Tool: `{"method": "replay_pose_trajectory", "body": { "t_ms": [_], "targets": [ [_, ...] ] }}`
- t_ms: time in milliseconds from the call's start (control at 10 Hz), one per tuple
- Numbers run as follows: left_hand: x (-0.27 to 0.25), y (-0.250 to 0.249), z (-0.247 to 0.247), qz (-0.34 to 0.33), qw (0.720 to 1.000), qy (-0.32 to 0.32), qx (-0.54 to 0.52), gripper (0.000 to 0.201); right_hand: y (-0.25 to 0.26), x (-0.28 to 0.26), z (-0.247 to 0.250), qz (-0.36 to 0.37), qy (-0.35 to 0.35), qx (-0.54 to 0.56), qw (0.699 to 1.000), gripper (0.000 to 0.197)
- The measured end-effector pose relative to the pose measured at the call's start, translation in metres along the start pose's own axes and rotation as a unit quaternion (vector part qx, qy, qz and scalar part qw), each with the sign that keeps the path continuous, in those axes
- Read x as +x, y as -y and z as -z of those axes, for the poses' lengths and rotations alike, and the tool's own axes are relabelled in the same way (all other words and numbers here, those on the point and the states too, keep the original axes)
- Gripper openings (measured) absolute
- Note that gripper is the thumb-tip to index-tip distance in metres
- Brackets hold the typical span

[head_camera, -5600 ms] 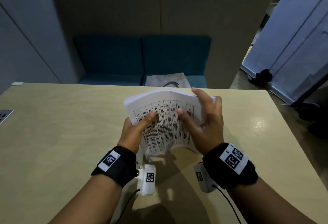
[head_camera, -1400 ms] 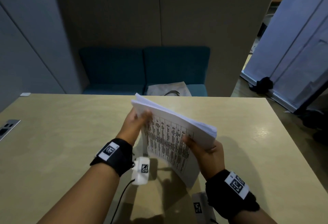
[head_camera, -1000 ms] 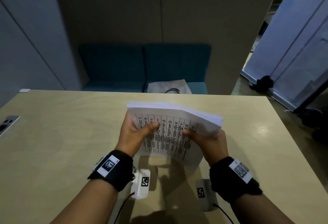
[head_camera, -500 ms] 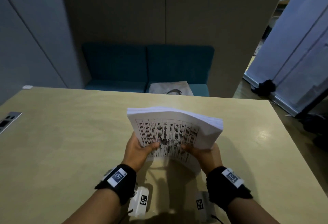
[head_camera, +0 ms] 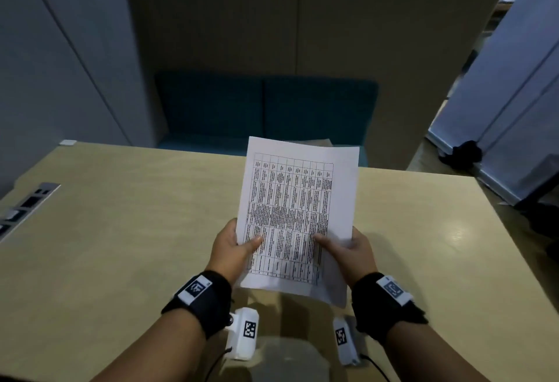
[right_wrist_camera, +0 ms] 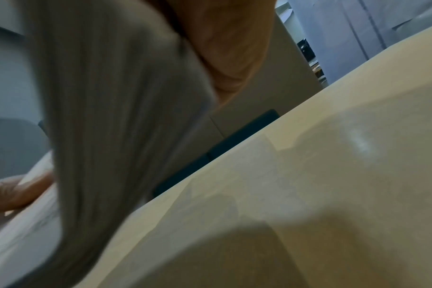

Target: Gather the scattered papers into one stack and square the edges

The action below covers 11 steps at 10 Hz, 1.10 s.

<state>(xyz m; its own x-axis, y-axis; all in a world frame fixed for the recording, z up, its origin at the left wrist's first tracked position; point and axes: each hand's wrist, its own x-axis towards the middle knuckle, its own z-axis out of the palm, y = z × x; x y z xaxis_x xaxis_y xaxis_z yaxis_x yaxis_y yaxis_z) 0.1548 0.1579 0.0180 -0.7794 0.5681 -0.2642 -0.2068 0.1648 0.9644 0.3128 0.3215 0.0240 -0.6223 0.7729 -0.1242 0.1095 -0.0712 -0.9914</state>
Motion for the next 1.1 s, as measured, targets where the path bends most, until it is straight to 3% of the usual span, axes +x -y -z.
{"method": "replay_pose_trajectory", "body": {
  "t_ms": [100,200,400,700,800,1000,1100],
  "targets": [
    [0.002,0.005,0.024,0.028,0.999,-0.030,0.004,0.032,-0.017,0.002,-0.022,-0.003,0.011,-0.044,0.999,0.031],
    [0.009,0.012,0.061,0.059,0.996,-0.062,0.034,0.030,-0.036,0.001,-0.054,-0.066,0.073,-0.097,0.990,0.020],
    [0.034,0.014,0.151,0.089,0.974,-0.120,0.172,0.023,-0.036,-0.003,-0.138,-0.163,0.226,-0.147,0.949,0.032],
    [0.070,0.023,0.242,0.112,0.944,-0.140,0.278,0.026,-0.041,-0.001,-0.246,-0.209,0.215,-0.263,0.917,0.034],
    [0.076,0.029,0.251,0.102,0.935,-0.140,0.309,0.031,-0.043,-0.001,-0.257,-0.199,0.225,-0.328,0.896,0.037],
    [0.074,0.037,0.266,0.097,0.918,-0.140,0.358,0.036,-0.033,0.003,-0.235,-0.197,0.240,-0.406,0.859,0.020],
    [0.057,0.036,0.277,0.049,0.905,-0.139,0.398,0.037,-0.011,0.011,-0.209,-0.168,0.227,-0.349,0.894,0.020]
  ]
}}
